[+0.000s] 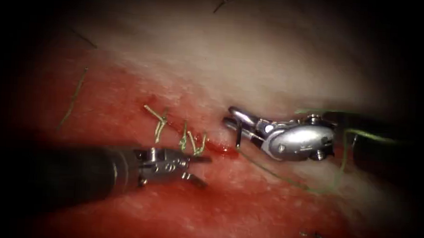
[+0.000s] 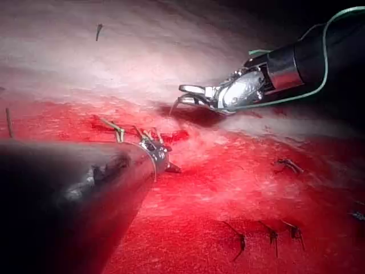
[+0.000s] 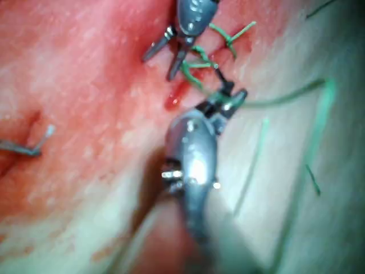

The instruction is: Wound Closure

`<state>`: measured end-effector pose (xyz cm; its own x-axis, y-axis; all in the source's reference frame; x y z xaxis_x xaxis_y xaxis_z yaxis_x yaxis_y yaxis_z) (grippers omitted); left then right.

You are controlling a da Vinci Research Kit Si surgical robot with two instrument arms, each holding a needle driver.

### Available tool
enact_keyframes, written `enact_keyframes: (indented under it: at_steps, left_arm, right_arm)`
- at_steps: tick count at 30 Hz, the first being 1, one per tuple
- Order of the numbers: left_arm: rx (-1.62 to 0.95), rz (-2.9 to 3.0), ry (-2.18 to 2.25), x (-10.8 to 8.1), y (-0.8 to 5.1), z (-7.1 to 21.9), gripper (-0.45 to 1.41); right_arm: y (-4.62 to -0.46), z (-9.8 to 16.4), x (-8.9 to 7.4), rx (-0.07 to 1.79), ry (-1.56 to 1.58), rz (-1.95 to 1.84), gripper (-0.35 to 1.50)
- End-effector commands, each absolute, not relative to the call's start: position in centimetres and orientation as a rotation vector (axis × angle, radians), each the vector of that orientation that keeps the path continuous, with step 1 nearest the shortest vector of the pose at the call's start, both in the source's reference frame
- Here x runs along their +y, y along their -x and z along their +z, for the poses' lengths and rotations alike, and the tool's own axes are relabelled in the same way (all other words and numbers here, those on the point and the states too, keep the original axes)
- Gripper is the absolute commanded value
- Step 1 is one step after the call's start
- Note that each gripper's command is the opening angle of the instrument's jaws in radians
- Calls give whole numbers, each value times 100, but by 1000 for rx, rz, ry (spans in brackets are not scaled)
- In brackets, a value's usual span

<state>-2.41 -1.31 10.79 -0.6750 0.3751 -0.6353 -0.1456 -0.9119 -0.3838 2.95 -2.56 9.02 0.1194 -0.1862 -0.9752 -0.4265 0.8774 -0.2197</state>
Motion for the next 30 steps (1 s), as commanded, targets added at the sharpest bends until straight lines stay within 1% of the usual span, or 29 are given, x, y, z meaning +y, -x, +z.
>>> enact_keyframes:
  at_steps: [1, 17, 20, 30]
  left_arm:
    - [-440, 2603, 1084, -132, 246, 1085, 19]
    - [-441, 2604, 1085, -132, 245, 1085, 19]
    - [-441, 2604, 1085, -132, 244, 1085, 19]
    - [-441, 2604, 1086, -131, 244, 1086, 19]
  right_arm:
    - [-303, 905, -251, 1469, 523, 171, -35]
    - [-307, 896, -244, 1463, 502, 162, -35]
    - [-307, 896, -239, 1479, 428, 232, -35]
    - [-306, 890, -217, 1489, 373, 297, -35]
